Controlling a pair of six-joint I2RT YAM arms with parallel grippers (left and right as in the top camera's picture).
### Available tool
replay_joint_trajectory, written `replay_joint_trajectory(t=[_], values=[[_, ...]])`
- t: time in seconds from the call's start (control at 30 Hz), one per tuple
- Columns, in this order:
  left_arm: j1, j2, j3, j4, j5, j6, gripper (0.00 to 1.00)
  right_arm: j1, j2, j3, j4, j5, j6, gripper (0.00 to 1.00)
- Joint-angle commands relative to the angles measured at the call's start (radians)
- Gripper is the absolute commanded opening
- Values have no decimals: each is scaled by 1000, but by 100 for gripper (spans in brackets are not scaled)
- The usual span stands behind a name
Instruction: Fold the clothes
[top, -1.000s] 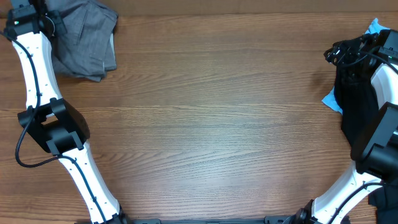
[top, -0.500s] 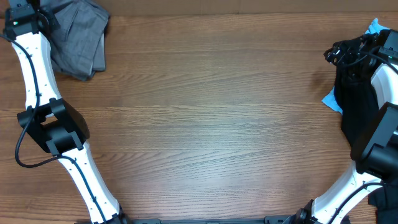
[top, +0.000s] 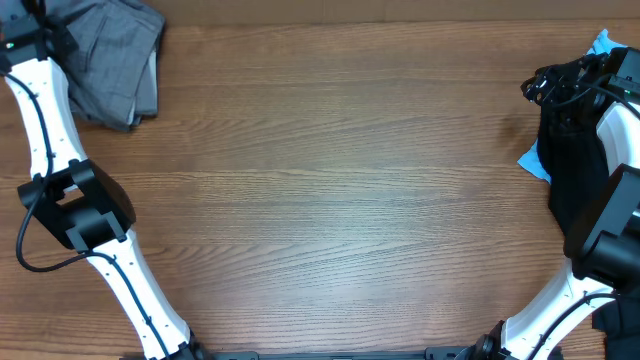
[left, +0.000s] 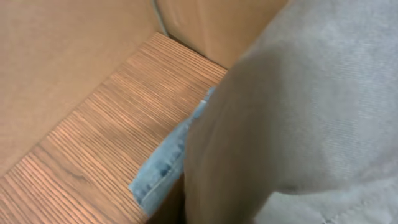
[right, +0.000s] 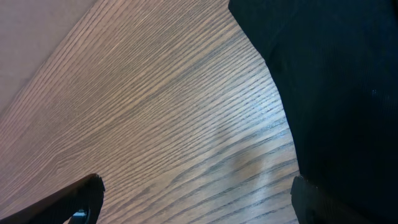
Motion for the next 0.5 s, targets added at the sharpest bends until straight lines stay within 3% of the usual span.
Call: replay_joint_trajectory(t=[0.0,0.07,0.13,0.47], values=[[40,43,21,34,-48,-11,26,1,1,23,4,2,1,100],[47,58,21,42,-47,3,33,1,1,23,4,2,1,100],[51,63,21,41,-47,5,53,1,1,23,3,2,1,100],[14,-2,29,42,8,55,42,1,1,23,3,2,1,100]])
